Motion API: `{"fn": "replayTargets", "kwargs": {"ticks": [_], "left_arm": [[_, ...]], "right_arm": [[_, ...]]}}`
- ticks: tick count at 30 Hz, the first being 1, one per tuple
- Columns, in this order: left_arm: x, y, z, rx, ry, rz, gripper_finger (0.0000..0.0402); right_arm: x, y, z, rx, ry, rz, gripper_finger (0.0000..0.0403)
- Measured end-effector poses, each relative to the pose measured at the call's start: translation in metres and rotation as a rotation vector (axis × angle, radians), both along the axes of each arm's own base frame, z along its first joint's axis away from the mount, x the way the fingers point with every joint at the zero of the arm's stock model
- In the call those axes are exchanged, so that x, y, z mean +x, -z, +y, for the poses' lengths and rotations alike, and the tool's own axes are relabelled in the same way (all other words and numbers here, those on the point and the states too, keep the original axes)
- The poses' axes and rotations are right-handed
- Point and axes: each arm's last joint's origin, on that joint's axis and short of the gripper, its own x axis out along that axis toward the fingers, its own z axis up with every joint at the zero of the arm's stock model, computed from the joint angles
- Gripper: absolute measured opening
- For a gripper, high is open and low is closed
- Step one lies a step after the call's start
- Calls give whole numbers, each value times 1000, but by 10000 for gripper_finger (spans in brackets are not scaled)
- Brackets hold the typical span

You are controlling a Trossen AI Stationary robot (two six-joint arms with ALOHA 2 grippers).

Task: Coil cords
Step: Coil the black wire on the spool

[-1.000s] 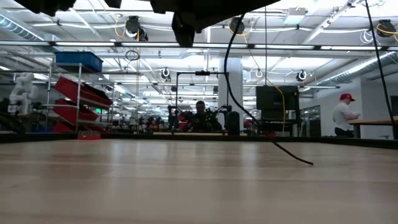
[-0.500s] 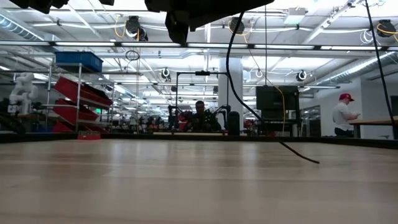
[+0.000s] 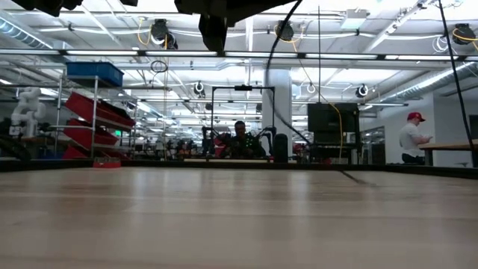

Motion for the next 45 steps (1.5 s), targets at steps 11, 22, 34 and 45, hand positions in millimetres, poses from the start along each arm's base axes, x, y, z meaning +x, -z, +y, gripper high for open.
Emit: {"fn": "replayTargets", "kwargs": {"ticks": [11,22,34,45], "left_arm": [[-10,-19,3,49,-98,69,4],[-83,-66,26,45,-338,399,2],[-129,-77,27,35,-450,427,2],[-137,-73,30,28,-489,451,2]], "right_arm": [[-1,0,2,-2,-6,0,0],[-6,0,11,7,-34,-4,0],[-11,0,19,57,-51,-10,0],[-10,8,23,121,-94,40,0]]}}
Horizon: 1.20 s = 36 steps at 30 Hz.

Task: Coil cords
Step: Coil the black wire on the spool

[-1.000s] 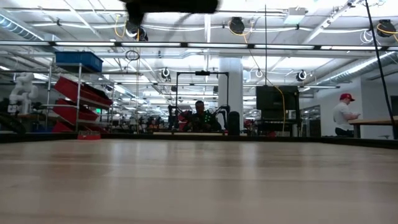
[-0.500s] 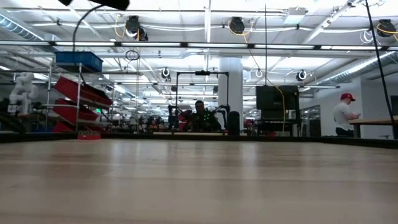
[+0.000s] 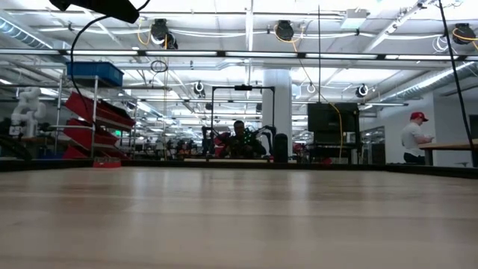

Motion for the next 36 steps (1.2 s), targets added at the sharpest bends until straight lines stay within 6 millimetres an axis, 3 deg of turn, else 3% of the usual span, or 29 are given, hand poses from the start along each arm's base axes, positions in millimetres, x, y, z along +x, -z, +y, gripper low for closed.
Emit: {"fn": "replayTargets", "kwargs": {"ticks": [8,24,36], "left_arm": [[-7,-9,5,-11,9,6,1],[-40,-62,16,-110,122,-133,1],[-47,-67,12,-87,162,-153,1]], "right_arm": [[-4,7,0,21,23,56,0],[-5,23,6,40,34,156,0],[-2,27,8,50,9,175,0]]}}
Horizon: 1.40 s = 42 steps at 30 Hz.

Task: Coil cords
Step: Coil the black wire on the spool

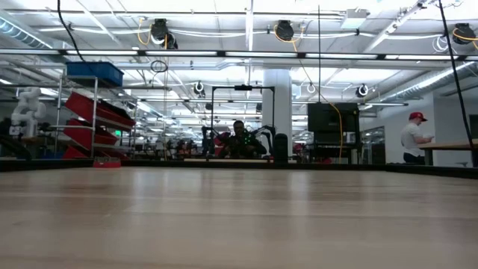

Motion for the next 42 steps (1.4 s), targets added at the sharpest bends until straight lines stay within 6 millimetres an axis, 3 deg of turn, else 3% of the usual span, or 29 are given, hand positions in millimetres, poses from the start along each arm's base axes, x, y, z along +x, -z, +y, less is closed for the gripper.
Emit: {"fn": "replayTargets", "kwargs": {"ticks": [13,30,42], "left_arm": [[-2,-20,-15,20,97,-131,1],[-8,-24,-9,62,80,-134,1],[-12,-15,-4,60,45,-81,1]], "right_arm": [[13,11,-1,14,-34,44,0],[15,8,1,8,-83,29,0],[16,7,1,0,-87,18,0]]}}
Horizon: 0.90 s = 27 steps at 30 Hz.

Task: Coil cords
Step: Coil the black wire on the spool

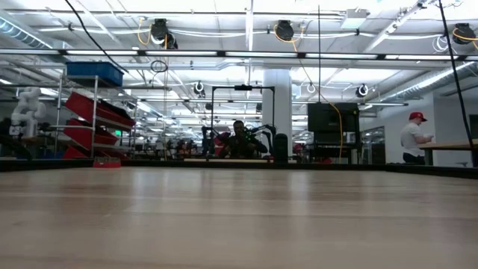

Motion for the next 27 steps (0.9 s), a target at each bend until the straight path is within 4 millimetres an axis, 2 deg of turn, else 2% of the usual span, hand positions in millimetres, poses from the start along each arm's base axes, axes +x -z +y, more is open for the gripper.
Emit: {"fn": "replayTargets", "kwargs": {"ticks": [27], "left_arm": [[-2,2,3,17,-4,24,1]], "right_arm": [[2,-5,2,-29,11,-67,0]]}}
